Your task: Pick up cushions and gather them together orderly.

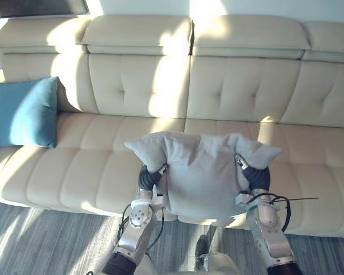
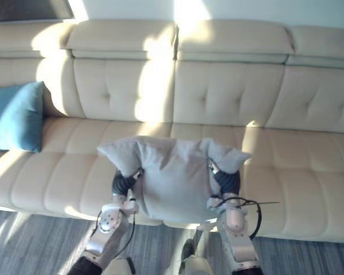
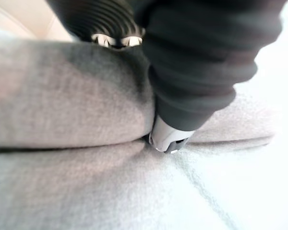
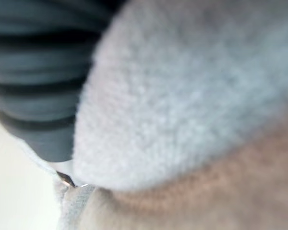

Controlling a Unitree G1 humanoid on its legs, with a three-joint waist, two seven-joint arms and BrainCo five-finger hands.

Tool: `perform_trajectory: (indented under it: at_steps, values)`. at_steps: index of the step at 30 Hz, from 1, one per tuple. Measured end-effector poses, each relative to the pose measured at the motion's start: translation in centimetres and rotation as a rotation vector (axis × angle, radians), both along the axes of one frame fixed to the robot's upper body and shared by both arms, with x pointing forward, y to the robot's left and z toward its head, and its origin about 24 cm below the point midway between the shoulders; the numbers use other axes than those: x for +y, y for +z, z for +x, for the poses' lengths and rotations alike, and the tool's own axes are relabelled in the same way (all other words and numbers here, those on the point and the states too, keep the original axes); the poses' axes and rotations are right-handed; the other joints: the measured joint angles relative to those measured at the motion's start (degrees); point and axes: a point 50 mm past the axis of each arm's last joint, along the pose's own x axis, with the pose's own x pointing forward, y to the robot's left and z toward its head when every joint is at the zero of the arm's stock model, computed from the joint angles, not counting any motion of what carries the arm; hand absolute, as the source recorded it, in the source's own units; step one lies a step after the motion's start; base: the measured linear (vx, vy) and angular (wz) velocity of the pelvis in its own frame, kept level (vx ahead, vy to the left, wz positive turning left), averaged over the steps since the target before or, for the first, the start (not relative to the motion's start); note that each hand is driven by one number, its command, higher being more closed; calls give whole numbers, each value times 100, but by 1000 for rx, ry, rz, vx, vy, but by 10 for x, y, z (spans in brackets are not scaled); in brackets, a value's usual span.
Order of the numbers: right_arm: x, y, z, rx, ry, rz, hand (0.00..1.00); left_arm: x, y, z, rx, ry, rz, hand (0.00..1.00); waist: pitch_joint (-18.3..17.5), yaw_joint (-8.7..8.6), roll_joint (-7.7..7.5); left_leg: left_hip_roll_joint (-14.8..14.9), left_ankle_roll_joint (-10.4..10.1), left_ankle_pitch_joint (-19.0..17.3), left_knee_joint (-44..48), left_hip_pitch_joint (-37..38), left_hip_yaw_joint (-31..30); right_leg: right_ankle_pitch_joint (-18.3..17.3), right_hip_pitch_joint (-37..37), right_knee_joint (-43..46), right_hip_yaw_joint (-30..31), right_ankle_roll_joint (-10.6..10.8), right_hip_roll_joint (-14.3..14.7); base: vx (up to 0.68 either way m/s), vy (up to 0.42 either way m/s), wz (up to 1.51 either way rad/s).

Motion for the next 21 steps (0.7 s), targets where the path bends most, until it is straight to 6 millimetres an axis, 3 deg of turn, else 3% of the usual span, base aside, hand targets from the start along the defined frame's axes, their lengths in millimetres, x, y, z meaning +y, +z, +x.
perform_trajectory:
  at_steps: [1,2,3,5,8,11,14,17,21]
  values:
    - [-1,-2,1,9,-6,-1,100,-1,0,0,1,-4,2,100,-27,2,46,-208,33,393,-1100,191,-285,9,49,-6,40,93,-18,197,301,-21]
    - [-3,-8,1,36,-14,-4,100,0,-2,-1,4,-7,10,100,-147,60,129,-245,-424,795,-1811,406,-593,-54,89,-114,256,373,92,172,266,-30]
    - [-3,-12,1,53,-21,2,100,2,-2,-1,4,-7,18,100,-173,76,82,-321,-477,735,-2013,496,-622,-13,91,-178,321,440,58,194,307,-28]
    - [3,-26,0,112,-32,44,100,10,-5,-3,12,-5,54,100,-175,80,-215,-659,-318,930,-2532,785,-418,76,117,-328,530,534,-242,96,164,-7]
    - [3,-28,1,126,-28,8,100,12,-8,-5,24,-4,57,100,-185,101,-227,-821,-253,975,-2784,1000,-201,119,165,-427,768,598,-395,45,89,-20]
    - [5,-22,7,105,-20,3,100,12,-4,-5,8,-5,54,100,-194,114,-236,-851,-264,1059,-3042,1101,27,154,8,-474,1024,647,-372,13,18,-41]
    - [6,-3,24,34,-4,-22,100,10,4,1,-27,-9,48,100,-195,69,-237,-798,-312,1269,-3460,1230,234,286,-152,-597,1207,594,-263,-7,-57,-42]
    - [11,31,61,-72,3,-47,100,10,30,25,-121,13,52,100,-174,34,-244,-733,-335,1460,-3748,1194,440,468,-425,-649,1388,522,-148,-53,-39,-36]
    - [23,112,109,-282,6,-82,100,19,100,79,-342,102,92,100,67,34,-247,-678,-289,1655,-3624,524,451,730,-1072,-631,1412,509,-113,-136,-36,-6]
